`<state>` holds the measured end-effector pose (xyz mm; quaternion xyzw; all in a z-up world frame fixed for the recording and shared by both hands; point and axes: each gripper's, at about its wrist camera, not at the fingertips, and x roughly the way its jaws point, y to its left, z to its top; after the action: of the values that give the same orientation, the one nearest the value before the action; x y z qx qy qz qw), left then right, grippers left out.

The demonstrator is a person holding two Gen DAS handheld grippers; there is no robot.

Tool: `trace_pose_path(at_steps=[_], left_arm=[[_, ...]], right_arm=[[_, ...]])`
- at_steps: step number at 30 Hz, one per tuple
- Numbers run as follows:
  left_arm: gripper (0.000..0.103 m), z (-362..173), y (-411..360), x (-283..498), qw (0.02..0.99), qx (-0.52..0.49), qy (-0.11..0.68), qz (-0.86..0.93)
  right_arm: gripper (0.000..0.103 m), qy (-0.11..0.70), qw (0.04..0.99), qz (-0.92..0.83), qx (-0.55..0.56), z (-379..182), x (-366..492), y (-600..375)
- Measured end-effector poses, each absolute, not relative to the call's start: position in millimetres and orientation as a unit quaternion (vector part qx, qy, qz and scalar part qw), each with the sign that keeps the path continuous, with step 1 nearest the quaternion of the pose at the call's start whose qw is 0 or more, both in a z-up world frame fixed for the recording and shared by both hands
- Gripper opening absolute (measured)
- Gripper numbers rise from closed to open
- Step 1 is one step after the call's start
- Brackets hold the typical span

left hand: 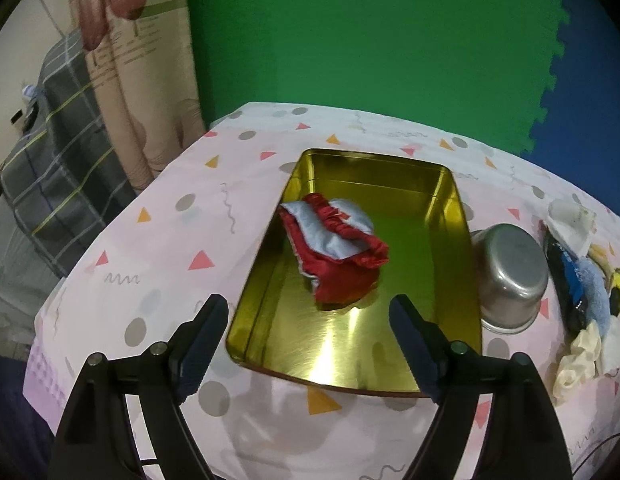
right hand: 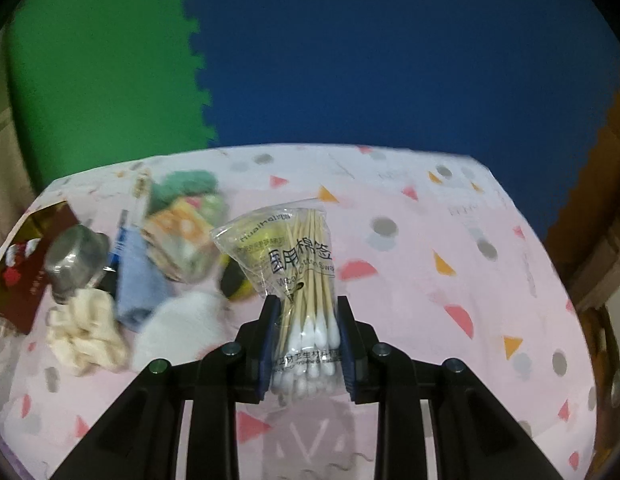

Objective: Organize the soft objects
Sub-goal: 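Carry the red-and-white cloth into the gold tin and release it, then carry the cotton swab bag into the gold tin and release it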

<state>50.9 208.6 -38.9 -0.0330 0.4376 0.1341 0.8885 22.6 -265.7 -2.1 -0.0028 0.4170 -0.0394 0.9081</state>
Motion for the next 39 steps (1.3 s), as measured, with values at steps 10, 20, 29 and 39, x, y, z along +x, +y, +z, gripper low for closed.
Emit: trace_pose_path(at_steps=[10,20,29,39], left_arm=[[0.082,-35.0,249.8,37.9,0.884,-0.06,0.423,0.189],[0.082,-37.2,285.9,34.1,0.871,-0.064,0.425,0.237],[0.082,-39.8,309.4,29.8,0.864,-0.096,0.426,0.251],[0.082,-44.1,310.9,31.6,0.864,-0.103,0.43,0.242]], right_arm=[[0.027,0.417,0.902,0.111,-0.024,17.9,54.7,-130.4],[0.027,0.434,0.864,0.247,-0.068,1.6,65.0,23.2],[0.027,0.464,0.833,0.283,-0.105,-27.1,82.5,103.0],[0.027,0.493,0.816,0.281,-0.111,-60.3,100.0,136.8]])
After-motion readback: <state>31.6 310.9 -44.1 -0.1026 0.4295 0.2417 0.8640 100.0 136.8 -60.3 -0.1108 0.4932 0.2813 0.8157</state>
